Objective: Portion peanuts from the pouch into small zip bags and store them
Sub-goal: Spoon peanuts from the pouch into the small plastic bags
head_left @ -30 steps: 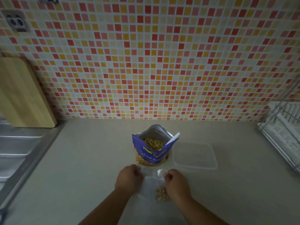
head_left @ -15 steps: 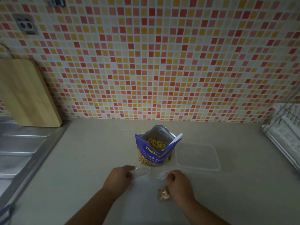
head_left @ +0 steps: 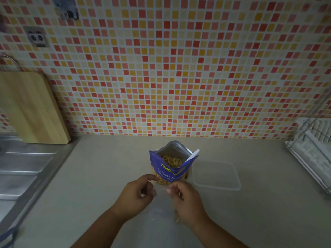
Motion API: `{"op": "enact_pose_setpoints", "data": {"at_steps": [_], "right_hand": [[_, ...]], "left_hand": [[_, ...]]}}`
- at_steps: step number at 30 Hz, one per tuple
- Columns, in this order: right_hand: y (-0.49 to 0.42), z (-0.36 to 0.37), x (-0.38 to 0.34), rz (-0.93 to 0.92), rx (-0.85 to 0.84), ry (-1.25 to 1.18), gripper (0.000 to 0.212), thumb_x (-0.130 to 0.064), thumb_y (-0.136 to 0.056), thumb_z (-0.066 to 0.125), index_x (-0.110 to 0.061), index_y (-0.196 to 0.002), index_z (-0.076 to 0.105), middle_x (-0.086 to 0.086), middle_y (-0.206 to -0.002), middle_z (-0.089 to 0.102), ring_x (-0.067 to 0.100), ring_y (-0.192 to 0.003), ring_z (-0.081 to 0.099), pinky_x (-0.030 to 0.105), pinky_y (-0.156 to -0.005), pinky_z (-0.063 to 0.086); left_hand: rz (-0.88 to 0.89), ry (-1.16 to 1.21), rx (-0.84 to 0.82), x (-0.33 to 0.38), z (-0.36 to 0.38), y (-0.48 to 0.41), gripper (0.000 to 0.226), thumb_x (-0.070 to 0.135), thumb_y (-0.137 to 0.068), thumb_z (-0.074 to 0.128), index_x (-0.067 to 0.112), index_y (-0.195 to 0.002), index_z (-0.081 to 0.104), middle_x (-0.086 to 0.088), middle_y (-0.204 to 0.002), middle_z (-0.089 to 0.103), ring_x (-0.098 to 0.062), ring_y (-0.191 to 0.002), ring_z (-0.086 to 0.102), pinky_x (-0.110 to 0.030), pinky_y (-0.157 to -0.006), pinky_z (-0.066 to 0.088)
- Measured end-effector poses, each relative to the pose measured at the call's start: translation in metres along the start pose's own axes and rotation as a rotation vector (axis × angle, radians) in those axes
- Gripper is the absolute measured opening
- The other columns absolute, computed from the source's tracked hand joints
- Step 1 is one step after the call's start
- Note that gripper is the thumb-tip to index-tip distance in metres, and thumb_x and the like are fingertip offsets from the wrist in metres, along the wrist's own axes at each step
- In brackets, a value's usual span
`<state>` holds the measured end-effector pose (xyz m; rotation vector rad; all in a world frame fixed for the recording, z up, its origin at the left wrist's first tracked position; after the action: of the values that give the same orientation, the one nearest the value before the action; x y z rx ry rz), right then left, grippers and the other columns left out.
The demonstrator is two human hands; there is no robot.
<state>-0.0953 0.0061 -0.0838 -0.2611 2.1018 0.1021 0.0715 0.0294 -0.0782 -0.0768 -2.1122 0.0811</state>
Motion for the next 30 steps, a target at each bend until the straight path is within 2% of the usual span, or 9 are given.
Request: {"op": "enact_pose_setpoints", "data": {"at_steps": [4,7,10,13,17,22,26,28,30], "right_hand": [[-0.004,-0.018,-0.025,-0.049,0.026,-0.072,0.039,-0.013,-0.083,0.067,-0.043,-0.061,0.055,-0.008,-0.065,0.052,-0.004,-0.07,0.053,0.006,-0.06,0.038],[-0.008,-0.035,-0.041,-0.066,0.056,-0.143,0.031,-0.012,-0.083,0.067,-0.039,-0.072,0.059,-0.008,-0.071,0.056,-0.005,-0.07,0.054,0.004,-0.062,0.041],[-0.011,-0.054,-0.053,-0.046,0.126,-0.257,0.028,-0.008,-0.083,0.067,-0.036,-0.077,0.065,-0.009,-0.073,0.062,-0.008,-0.066,0.055,0.003,-0.062,0.043],[-0.013,-0.065,-0.065,-0.031,0.098,-0.261,0.024,-0.012,-0.081,0.068,-0.031,-0.067,0.07,-0.012,-0.069,0.068,-0.006,-0.066,0.059,0.005,-0.062,0.044],[-0.015,-0.065,-0.076,0.022,-0.023,-0.18,0.016,-0.018,-0.082,0.066,-0.031,-0.074,0.073,-0.01,-0.079,0.072,0.0,-0.077,0.064,0.004,-0.063,0.044],[-0.018,-0.07,-0.078,0.041,-0.049,-0.026,0.015,-0.016,-0.08,0.064,-0.029,-0.076,0.071,-0.016,-0.056,0.061,-0.005,-0.057,0.056,0.003,-0.052,0.037],[-0.022,-0.074,-0.085,0.006,-0.069,0.107,0.022,-0.016,-0.087,0.059,-0.027,-0.099,0.073,-0.005,-0.088,0.072,0.006,-0.077,0.062,0.008,-0.071,0.046],[-0.023,-0.078,-0.091,-0.029,-0.086,0.126,0.027,-0.012,-0.088,0.056,-0.023,-0.106,0.071,0.002,-0.101,0.073,0.013,-0.083,0.065,0.007,-0.069,0.045],[-0.025,-0.077,-0.096,-0.071,-0.123,0.208,0.031,-0.009,-0.09,0.053,-0.021,-0.114,0.069,0.003,-0.107,0.072,0.016,-0.092,0.066,0.0,-0.063,0.04]], "left_hand": [[-0.151,0.287,-0.055,0.018,0.001,-0.005,0.03,0.023,-0.071,0.068,0.026,-0.1,0.071,0.002,-0.092,0.075,-0.012,-0.087,0.068,-0.024,-0.08,0.052],[-0.13,0.252,0.044,0.034,0.0,-0.013,0.007,0.02,-0.074,0.076,0.015,-0.077,0.075,0.0,-0.069,0.071,-0.008,-0.066,0.061,-0.027,-0.066,0.047],[-0.001,0.042,0.25,0.05,-0.009,-0.02,0.034,0.027,-0.067,0.081,0.006,-0.055,0.056,0.004,-0.051,0.047,-0.005,-0.05,0.041,-0.022,-0.051,0.034],[0.144,-0.222,0.32,0.066,-0.012,-0.026,0.03,0.037,-0.064,0.072,0.018,-0.054,0.051,0.006,-0.053,0.051,-0.009,-0.055,0.049,-0.024,-0.052,0.041],[0.339,-0.475,0.298,0.083,-0.007,-0.026,0.021,0.022,-0.056,0.073,0.024,-0.06,0.053,0.008,-0.06,0.058,-0.012,-0.058,0.055,-0.018,-0.054,0.042],[0.509,-0.666,0.299,0.106,-0.009,-0.023,0.008,0.018,-0.06,0.067,0.02,-0.063,0.06,0.005,-0.062,0.062,-0.014,-0.059,0.058,-0.016,-0.06,0.042],[0.388,-0.537,0.237,0.106,-0.011,-0.025,0.037,0.029,-0.057,0.084,0.023,-0.087,0.064,0.009,-0.084,0.065,-0.009,-0.075,0.057,-0.007,-0.071,0.036],[0.285,-0.423,0.172,0.104,-0.011,-0.029,0.064,0.045,-0.06,0.082,0.028,-0.116,0.056,0.021,-0.107,0.052,0.0,-0.097,0.045,-0.004,-0.083,0.027],[0.233,-0.359,0.094,0.104,-0.009,-0.032,0.08,0.052,-0.061,0.078,0.033,-0.131,0.044,0.027,-0.116,0.041,0.005,-0.106,0.036,-0.001,-0.089,0.02]]}}
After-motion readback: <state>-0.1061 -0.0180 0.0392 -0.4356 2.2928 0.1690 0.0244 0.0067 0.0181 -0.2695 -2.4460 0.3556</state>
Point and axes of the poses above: each hand's wrist, its own y-axis away from the middle knuckle, its own z-axis out of the palm, x = y × z, the point moved 5 cm from there along -y, towards the middle knuckle
